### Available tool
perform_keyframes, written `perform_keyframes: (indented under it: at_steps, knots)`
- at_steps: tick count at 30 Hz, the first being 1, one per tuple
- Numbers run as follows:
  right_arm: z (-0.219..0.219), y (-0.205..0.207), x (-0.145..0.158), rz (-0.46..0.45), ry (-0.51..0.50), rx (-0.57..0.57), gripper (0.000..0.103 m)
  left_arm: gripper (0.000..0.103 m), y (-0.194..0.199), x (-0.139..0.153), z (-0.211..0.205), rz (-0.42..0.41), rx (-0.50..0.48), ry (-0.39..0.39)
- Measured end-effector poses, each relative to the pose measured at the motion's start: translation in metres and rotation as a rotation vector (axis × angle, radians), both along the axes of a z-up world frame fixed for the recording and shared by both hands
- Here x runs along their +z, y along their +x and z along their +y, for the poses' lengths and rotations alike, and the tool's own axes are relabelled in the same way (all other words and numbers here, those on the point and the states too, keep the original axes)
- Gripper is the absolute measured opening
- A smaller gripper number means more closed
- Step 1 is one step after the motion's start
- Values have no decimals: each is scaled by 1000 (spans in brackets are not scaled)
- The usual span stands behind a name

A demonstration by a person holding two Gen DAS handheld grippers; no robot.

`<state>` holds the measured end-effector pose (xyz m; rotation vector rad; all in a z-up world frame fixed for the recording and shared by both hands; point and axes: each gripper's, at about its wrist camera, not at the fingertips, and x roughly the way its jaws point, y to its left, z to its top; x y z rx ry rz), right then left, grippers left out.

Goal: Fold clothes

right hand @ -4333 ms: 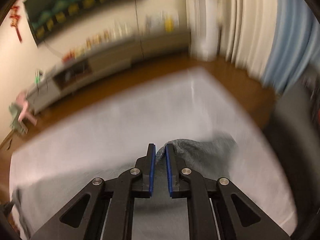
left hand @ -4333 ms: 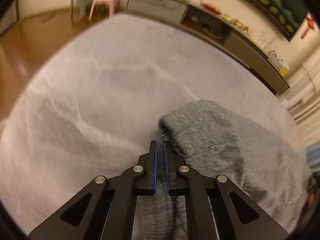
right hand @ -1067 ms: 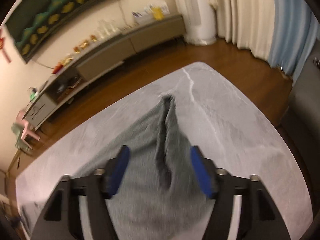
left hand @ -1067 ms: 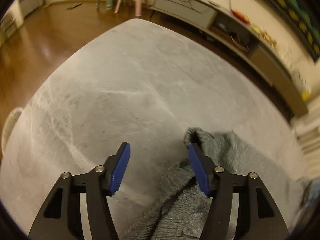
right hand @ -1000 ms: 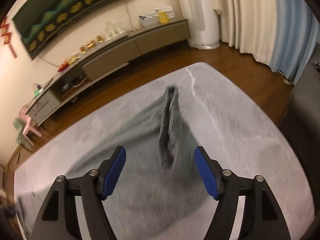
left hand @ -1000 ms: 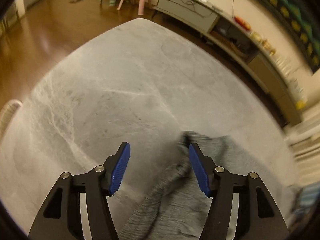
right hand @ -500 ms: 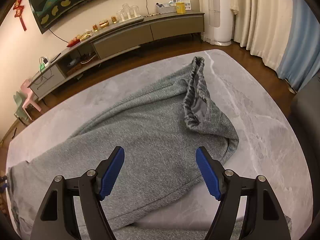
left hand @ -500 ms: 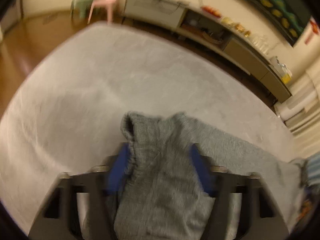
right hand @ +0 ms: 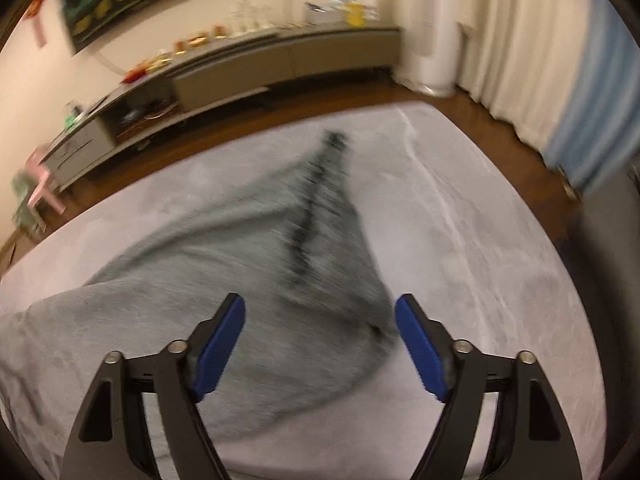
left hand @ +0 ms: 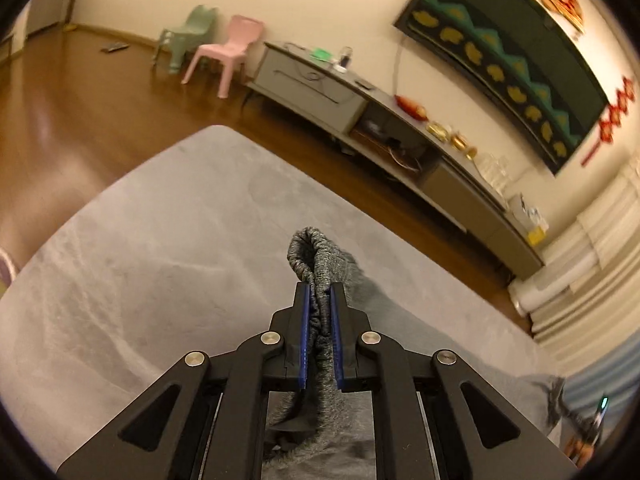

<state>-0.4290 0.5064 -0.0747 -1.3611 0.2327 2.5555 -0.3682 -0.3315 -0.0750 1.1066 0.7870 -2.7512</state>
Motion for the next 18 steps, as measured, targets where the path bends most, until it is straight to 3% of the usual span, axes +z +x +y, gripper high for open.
perform_keyframes:
  at_steps: [5,8,10,12,13,14,15,16,18]
  knots:
    - [-32,-60,-16,-104,197,127,82,9,7,26,20,150,-84,-44]
    - [-55,-89,-27,-127,283,310,82,9,14,40,9,231,-105,-55]
    - [-72,-98,-35,-136,326,458,82,9,16,40,-2,249,-103,-42]
    - [-82,-107,-50,-188,379,523,81,9,15,38,-9,250,-100,-43]
    - [-82,-108,-49,-166,359,534,81,9,14,38,-9,250,-99,-49]
    - [-79,-110,-47,-166,295,552,66,9,14,38,-8,254,-101,-55]
    - [-77,-111,-47,-184,250,559,26,9,15,40,-6,261,-104,-63]
    - [-74,-112,-47,-205,207,564,9,9,16,42,-4,269,-106,-73]
    - [-71,-106,-38,-186,181,571,4,9,18,47,-8,286,-87,-86]
